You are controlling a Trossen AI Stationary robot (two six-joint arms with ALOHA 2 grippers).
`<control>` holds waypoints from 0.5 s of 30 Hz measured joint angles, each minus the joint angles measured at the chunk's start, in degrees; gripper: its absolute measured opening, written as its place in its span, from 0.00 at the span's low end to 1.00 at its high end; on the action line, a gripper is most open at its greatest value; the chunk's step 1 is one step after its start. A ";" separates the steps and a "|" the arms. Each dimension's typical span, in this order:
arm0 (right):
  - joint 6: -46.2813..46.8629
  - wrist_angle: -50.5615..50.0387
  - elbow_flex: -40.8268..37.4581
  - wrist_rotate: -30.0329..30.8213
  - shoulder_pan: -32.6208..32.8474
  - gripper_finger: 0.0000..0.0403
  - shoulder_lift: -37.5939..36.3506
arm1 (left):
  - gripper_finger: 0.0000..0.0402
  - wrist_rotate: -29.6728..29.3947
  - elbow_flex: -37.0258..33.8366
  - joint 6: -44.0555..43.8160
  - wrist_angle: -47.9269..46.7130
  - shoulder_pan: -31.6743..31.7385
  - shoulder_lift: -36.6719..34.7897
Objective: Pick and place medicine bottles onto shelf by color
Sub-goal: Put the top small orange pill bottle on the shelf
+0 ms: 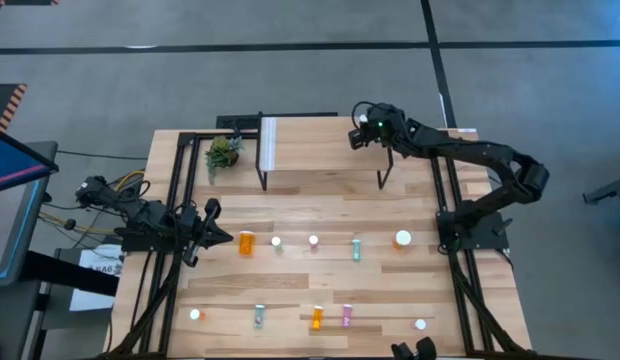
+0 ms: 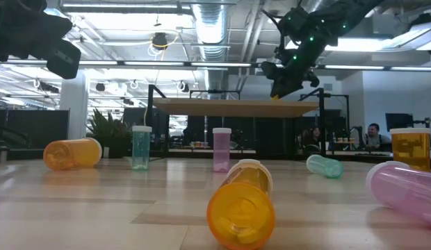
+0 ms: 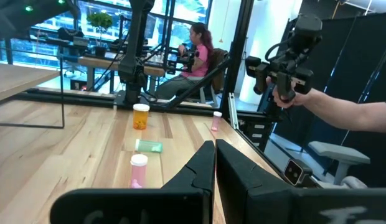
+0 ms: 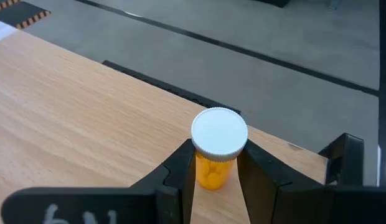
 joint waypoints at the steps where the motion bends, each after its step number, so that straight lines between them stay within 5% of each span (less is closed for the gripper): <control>1: -0.18 0.02 0.00 -0.01 0.09 0.30 -0.01 | 0.00 0.00 0.00 -0.01 0.00 0.01 0.01; 7: -0.33 -0.22 0.00 0.02 0.30 0.34 0.00 | 0.00 -0.02 -0.01 0.00 0.00 0.01 0.02; 15: -0.49 -1.30 -0.26 -0.17 0.32 0.51 0.15 | 0.00 0.00 -0.02 0.00 0.00 0.02 0.02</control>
